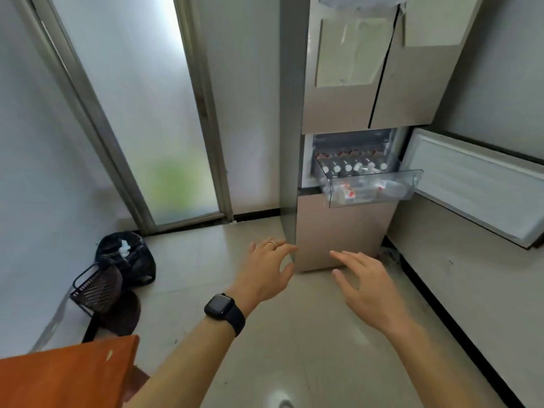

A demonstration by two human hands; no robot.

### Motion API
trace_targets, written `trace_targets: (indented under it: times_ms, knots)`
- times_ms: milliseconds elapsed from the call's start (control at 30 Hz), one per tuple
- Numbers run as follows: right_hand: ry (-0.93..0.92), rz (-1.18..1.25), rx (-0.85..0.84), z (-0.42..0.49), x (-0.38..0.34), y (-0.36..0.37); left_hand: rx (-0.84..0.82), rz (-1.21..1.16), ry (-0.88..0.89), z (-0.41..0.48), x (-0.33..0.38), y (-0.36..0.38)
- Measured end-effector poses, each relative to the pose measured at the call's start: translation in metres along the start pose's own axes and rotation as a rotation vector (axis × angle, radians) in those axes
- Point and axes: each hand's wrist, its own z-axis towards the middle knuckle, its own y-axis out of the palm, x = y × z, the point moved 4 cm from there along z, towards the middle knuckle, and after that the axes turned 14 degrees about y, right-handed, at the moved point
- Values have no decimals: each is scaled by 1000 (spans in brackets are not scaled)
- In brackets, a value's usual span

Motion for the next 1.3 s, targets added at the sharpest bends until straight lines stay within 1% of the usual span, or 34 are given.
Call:
trace_targets:
  times_ms: [167,267,367,533,633,733,833,933,1100,1200,1300]
  knots:
    - [71,-11,26,99,45,-27,3,-9,121,128,-15,15]
    - [101,-28,24,157,68,-40,-19,-24,155,203,-20,18]
    - [149,-21,58,206,92,-56,-48,-35,196,272,-23,23]
    - [232,-24,63,274,136,-74,-87,-93,244,371,-26,50]
    - [244,-29,60,318,162,-82,-121,-144,230,426,-30,74]
    - [262,-19,26,374,191,-89,-137,-204,187,484,-37,98]
    - [225,-12,-6,434,214,-97,-124,-269,109,538,-43,112]
    - [206,0,-56,492,228,-107,-111,-335,-23,591,-53,122]
    - [92,-12,-173,574,240,-107,-110,-469,-207,653,-71,148]
    - [46,-37,-258,619,245,-95,-148,-502,-281,680,-83,170]
    - [39,-58,-334,665,248,-73,-240,-490,-364,703,-97,196]
